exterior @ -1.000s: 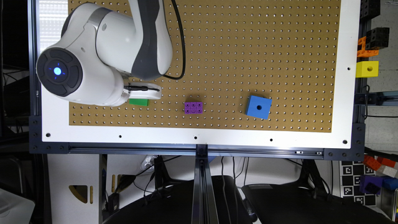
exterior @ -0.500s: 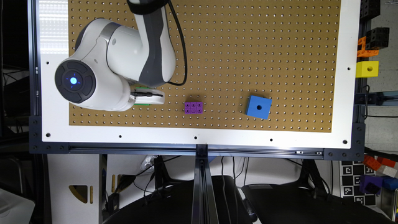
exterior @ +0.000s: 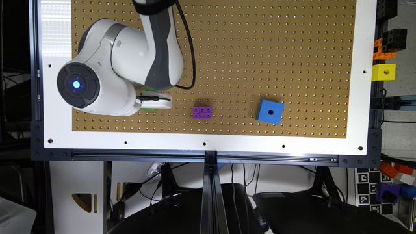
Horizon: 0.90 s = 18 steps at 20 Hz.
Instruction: Pick up green block.
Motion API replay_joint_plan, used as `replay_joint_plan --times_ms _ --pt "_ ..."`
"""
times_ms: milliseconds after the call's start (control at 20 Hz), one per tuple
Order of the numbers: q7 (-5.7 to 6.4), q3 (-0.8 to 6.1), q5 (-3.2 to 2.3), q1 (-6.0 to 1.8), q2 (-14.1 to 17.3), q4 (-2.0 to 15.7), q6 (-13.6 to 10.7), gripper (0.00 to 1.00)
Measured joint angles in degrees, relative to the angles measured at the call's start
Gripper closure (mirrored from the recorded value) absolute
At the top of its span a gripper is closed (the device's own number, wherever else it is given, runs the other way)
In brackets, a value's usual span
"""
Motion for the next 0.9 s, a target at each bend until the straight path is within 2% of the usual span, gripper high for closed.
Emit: replay_joint_plan --times_ms 400,900 --pt "0.00 0.00 0.00 -0.01 -0.43 0.00 -0.45 1.00" --pt "0.00 0.00 0.00 -0.02 -6.72 0.04 -7.48 1.00"
